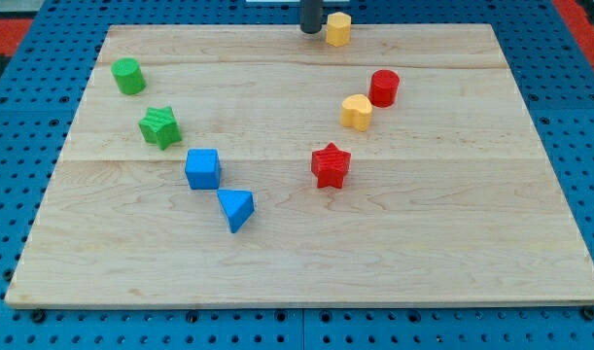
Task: Slide the yellow hexagon towards the right
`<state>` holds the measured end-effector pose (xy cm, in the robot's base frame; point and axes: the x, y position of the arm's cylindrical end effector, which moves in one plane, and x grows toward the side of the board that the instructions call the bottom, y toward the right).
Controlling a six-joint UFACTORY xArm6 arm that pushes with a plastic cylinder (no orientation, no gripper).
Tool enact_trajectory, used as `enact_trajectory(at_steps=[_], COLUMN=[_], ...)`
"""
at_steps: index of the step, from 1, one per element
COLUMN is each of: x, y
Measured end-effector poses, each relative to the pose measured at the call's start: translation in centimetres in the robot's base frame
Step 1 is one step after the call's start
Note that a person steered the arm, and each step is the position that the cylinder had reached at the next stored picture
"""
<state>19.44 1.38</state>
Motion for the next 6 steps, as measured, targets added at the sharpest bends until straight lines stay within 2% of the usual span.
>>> enact_trajectory(at_steps=[1,2,3,4,5,6], x=[-0.2,3.1,7.3,9.0,4.3,-0.2], y=[2.0,9.5,8.1,14.6,19.6,16.9])
